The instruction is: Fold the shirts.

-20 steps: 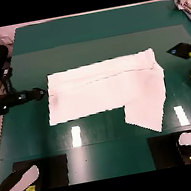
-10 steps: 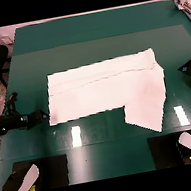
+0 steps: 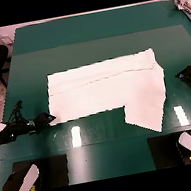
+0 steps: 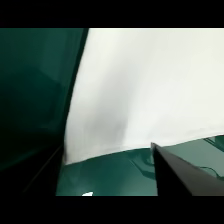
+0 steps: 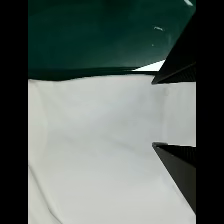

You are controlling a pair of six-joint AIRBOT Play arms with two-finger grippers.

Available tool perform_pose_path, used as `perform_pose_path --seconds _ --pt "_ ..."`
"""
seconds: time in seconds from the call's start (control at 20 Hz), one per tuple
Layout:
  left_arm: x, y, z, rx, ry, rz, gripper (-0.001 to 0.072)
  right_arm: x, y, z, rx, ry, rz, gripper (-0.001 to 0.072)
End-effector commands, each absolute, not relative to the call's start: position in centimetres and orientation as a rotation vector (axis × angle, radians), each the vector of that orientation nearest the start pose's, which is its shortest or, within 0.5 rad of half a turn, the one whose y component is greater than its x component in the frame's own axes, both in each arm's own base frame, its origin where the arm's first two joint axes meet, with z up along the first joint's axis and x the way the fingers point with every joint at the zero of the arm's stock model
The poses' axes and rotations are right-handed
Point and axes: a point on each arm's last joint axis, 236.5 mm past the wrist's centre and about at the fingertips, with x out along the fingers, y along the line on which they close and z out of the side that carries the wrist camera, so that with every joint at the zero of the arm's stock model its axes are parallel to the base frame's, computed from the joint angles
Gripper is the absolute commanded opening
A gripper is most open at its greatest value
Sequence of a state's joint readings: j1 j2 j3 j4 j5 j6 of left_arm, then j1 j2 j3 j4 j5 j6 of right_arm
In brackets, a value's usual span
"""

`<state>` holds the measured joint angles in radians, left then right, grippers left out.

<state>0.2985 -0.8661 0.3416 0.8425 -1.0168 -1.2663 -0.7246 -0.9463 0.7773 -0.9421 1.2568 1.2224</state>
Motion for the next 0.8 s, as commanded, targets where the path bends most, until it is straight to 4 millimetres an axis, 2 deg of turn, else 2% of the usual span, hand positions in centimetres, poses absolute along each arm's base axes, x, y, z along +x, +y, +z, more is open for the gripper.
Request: perform_pose_path --seconds 0.0,0.05,0.1,0.2,0.3,0.5,0.6,0.65,0.75 --pt "22.0 -7.4 -9.4 -0.749 1.309 -0.161 0.0615 28.4 -7.5 2.1 0.72 1.072 -0.042 0.0435" --pt "21.8 -7.4 -9.5 -0.75 1.313 -0.159 0.0614 28.4 -7.5 2.1 0.72 1.073 -0.042 0.0435" --pt "21.8 -7.4 -9.5 -0.749 1.312 -0.159 0.0513 28.4 -7.5 2.1 0.72 1.074 -0.041 0.0435" --pt "22.1 -7.2 -9.6 -0.743 1.301 -0.154 0.0014 28.3 -7.4 2.1 0.721 1.077 -0.039 0.0434" --pt "22.5 -7.0 -9.5 -0.727 1.281 -0.16 0.0021 27.6 -7.0 1.8 0.728 1.114 -0.032 0.0434" --pt "22.9 -7.1 -9.3 -0.741 1.263 -0.157 0.0021 23.8 -7.7 -0.9 0.74 1.314 -0.135 0.0434" --pt "22.9 -7.2 -9.2 -0.726 1.258 -0.177 0.0021 23.1 -6.5 -1.9 0.791 1.397 -0.086 0.0437" --pt "23.0 -7.3 -9.1 -0.726 1.254 -0.184 0.0021 22.7 -5.7 -2.4 0.801 1.45 -0.056 0.046" --pt "23.4 -7.6 -8.7 -0.734 1.229 -0.207 0.0021 21.9 -3.8 -3.6 0.804 1.564 0.033 0.0559"
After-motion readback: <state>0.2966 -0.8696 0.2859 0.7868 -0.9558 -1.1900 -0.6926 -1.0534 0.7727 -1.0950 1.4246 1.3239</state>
